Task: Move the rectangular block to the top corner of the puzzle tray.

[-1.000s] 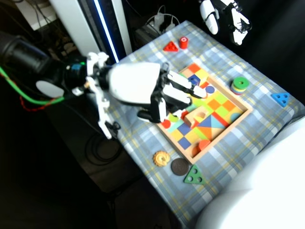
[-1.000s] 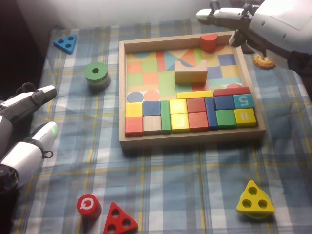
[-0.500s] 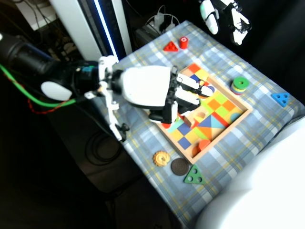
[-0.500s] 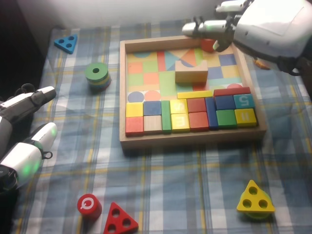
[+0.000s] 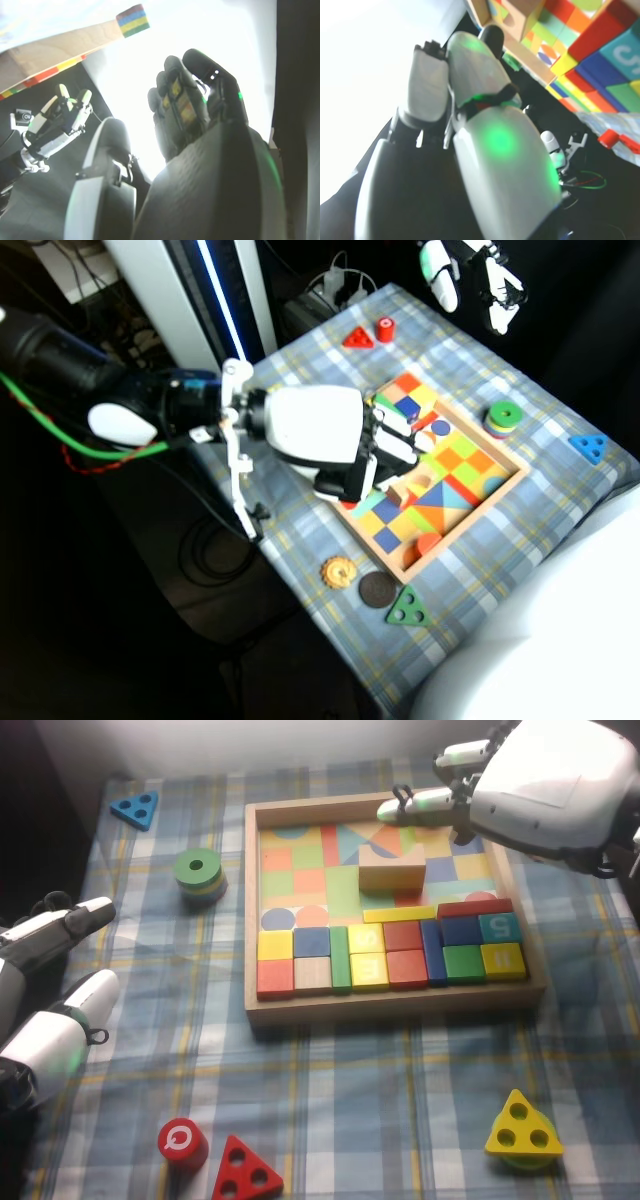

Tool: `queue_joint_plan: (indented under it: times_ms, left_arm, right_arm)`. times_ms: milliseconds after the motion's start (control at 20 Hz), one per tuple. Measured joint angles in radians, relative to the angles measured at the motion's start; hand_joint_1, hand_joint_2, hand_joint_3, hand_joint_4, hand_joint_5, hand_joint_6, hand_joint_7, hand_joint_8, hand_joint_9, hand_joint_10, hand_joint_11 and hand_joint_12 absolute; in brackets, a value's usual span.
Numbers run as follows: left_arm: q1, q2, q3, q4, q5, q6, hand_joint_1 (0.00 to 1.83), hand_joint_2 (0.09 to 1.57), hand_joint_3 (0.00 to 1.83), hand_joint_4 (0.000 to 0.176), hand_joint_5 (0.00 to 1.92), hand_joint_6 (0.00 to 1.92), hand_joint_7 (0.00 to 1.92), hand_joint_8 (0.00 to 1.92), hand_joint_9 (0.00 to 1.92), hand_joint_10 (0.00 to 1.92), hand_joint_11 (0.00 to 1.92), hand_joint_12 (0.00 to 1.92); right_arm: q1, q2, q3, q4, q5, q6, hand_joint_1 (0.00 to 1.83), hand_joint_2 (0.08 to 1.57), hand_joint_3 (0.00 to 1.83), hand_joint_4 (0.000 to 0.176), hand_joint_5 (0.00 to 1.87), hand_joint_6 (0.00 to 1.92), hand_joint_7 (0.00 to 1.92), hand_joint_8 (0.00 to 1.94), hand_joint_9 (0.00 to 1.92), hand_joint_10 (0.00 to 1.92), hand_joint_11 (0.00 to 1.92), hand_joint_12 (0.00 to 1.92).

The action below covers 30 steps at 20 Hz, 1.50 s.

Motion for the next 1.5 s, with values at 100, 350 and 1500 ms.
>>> queue_joint_plan:
  times_ms: [100, 350, 1500]
  left_arm:
    - [0.0, 0.0, 0.0, 0.0, 0.0, 0.0, 0.66, 1.41, 0.0, 0.0, 0.54, 0.0, 0.51, 0.0, 0.48, 0.0, 0.0, 1.18]
    - [0.0, 0.0, 0.0, 0.002, 0.0, 0.0, 0.68, 1.4, 0.0, 0.0, 0.54, 0.0, 0.5, 0.0, 0.47, 0.0, 0.0, 1.16]
    - [0.0, 0.0, -0.003, 0.0, 0.0, -0.001, 0.67, 1.4, 0.0, 0.0, 0.55, 0.0, 0.51, 0.0, 0.48, 0.0, 0.0, 1.18]
  right_arm:
    - [0.0, -0.014, 0.016, 0.0, -0.013, 0.0, 1.73, 1.16, 0.0, 0.02, 0.49, 0.0, 1.23, 1.94, 1.47, 1.92, 1.52, 1.92]
    - [0.0, -0.03, 0.025, -0.015, -0.04, -0.002, 1.74, 1.15, 0.0, 0.0, 0.49, 0.0, 1.14, 1.94, 1.37, 1.92, 1.44, 1.92]
    - [0.002, -0.001, 0.011, -0.076, -0.128, -0.011, 1.66, 1.11, 0.01, 0.055, 0.42, 0.0, 0.75, 1.94, 0.94, 1.92, 0.98, 1.92]
